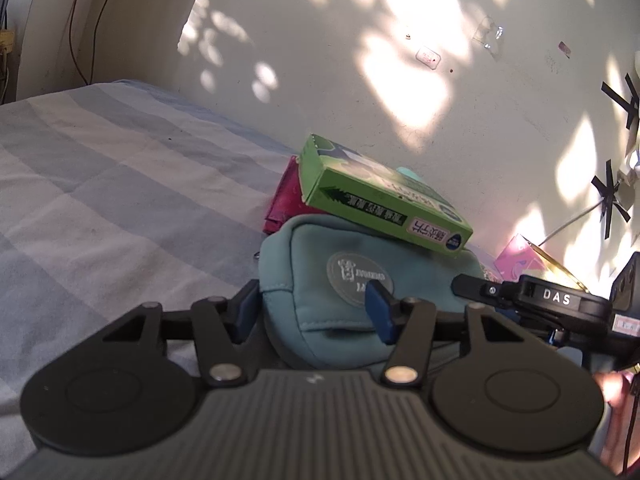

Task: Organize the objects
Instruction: 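Move the right gripper to the teal pouch and grasp it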

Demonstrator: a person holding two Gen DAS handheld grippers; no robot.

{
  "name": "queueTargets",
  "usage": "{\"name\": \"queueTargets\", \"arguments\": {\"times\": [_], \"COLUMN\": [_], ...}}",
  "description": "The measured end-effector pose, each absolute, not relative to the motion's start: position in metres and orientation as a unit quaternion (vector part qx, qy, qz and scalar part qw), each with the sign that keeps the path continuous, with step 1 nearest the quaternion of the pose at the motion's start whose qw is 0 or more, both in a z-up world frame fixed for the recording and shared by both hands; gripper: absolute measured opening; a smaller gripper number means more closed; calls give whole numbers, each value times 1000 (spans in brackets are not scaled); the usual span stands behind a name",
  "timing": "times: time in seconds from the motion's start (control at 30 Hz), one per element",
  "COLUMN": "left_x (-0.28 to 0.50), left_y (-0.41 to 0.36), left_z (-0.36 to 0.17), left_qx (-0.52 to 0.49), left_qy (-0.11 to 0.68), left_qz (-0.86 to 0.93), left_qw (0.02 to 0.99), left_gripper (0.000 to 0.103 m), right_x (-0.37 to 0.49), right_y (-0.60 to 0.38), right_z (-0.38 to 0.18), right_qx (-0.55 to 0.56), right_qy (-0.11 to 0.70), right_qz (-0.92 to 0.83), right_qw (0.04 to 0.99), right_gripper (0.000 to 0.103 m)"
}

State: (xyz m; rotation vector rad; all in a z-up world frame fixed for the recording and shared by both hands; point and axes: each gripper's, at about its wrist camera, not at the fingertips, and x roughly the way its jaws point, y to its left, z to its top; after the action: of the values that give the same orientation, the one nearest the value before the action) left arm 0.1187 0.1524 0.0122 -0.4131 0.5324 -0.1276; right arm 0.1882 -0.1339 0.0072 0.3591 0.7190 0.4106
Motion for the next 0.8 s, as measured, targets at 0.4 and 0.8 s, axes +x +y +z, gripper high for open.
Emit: {"name": "queueTargets", "arguments": {"times": [0.4, 0.8], "left_x": [68, 31], "left_y": [104, 21], "left_z": [16, 14], "left_qx": [-124, -66], "left_qy": [297, 318], "left_qz": [-140, -252], "left_qw": [937, 912], "left_gripper": [57, 58], "right_x": [54, -67], "right_y": [-177, -236], "right_z": [24, 29], "right_qx": [141, 120], "right_qy": [342, 314], "right_qz": [156, 66], "right_qw": [916, 939], "right_gripper": [58, 74]}}
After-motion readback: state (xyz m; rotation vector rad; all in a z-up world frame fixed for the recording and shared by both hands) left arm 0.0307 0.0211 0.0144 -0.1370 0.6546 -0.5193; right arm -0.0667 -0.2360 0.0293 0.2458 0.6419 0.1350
